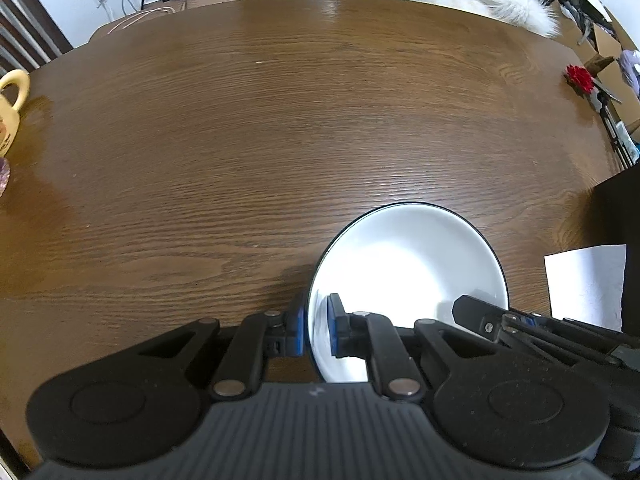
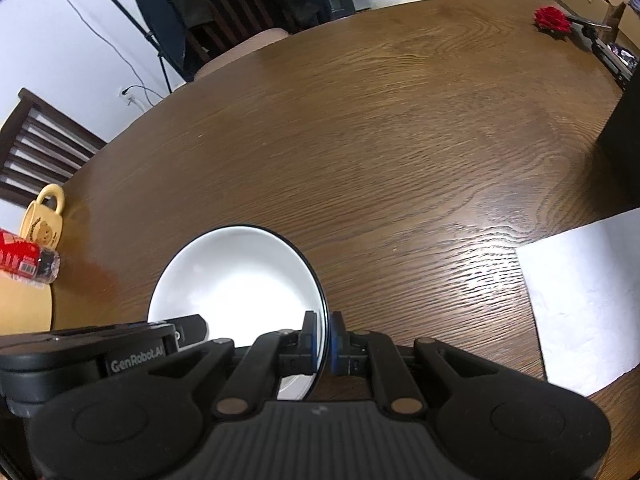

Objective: Organize plates and bowls
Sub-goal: 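Lift and carry the gripped bowl back toward the stacked bowls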

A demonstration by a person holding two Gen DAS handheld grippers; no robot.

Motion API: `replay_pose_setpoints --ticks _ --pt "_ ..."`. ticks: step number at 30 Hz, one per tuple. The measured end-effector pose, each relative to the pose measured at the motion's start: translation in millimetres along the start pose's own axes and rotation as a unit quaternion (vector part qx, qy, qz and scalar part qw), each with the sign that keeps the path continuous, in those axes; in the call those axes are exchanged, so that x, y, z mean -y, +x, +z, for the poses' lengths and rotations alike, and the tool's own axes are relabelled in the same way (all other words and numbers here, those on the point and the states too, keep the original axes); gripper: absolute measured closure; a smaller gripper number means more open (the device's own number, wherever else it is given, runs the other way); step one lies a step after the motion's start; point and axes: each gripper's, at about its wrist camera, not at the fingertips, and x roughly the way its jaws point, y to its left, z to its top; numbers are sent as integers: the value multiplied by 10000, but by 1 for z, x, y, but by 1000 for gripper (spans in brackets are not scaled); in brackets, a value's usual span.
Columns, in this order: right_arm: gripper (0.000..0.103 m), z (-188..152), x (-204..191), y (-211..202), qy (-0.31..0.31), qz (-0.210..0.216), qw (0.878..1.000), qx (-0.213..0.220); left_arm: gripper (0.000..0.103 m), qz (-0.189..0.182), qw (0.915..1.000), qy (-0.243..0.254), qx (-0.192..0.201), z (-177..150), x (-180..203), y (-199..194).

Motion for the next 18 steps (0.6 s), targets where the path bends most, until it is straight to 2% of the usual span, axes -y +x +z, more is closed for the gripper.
replay_pose_setpoints --ticks 18 --pt "96 -11 -52 2 -462 167 9987 -105 91 151 9988 -460 81 -20 -55 -20"
